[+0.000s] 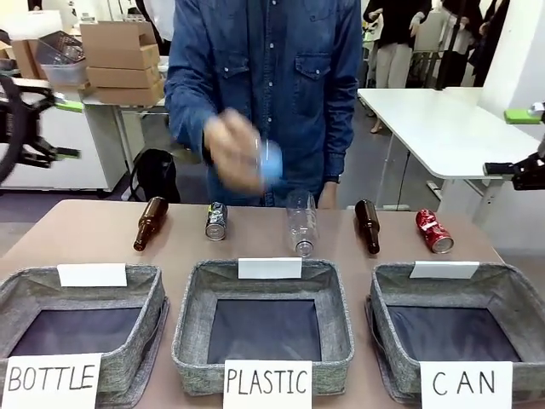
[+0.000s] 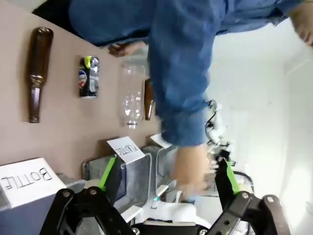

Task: Sort the can waste into the basket.
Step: Pick up the can waste from the table and place it in the right Fabric basket.

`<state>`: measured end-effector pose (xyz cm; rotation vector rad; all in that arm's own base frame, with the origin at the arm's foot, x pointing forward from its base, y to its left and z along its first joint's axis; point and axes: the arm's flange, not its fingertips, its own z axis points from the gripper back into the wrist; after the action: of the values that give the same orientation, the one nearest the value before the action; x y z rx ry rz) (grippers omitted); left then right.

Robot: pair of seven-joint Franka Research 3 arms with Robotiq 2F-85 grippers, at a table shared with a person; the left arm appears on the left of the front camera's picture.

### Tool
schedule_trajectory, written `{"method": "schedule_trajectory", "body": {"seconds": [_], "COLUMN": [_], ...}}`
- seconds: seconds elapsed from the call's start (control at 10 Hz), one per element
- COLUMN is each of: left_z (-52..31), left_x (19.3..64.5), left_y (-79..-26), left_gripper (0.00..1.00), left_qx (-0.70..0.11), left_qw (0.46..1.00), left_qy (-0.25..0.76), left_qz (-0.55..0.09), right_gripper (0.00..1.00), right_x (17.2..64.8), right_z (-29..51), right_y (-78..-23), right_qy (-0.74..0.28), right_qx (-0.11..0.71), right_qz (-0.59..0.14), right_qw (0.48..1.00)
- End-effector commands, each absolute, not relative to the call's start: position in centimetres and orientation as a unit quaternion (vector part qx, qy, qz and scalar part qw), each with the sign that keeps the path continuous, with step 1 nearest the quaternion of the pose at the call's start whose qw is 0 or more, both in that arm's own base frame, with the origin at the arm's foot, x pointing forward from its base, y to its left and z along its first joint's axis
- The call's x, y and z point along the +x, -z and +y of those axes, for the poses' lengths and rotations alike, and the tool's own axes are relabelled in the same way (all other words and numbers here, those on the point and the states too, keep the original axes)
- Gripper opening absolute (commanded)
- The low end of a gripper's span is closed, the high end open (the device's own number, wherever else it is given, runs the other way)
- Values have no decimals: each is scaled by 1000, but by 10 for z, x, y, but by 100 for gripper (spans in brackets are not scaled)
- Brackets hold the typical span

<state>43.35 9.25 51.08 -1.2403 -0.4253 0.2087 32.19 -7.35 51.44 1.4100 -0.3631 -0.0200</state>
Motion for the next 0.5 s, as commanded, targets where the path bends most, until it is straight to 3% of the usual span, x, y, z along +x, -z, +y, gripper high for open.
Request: {"method": "schedule_trajectory", "body": {"seconds": [0.0,0.4], "left_z": [138,136], "left_x": [379,379], "left_y": [-519,-512], "left_gripper": [100,100], "left_qx": [-606,-597], "left_qw": [752,760], "left_qy": [-122,-123], "left_qz": [-229,-226], "right_gripper": [100,100], "right_x": [325,325], "right_z": [-75,-75], "right_y": [-515,-515], "right_qy": [-4,-4], "right_qx": [645,645], "right_qz": [-175,-175], "right_qw": [744,744]}}
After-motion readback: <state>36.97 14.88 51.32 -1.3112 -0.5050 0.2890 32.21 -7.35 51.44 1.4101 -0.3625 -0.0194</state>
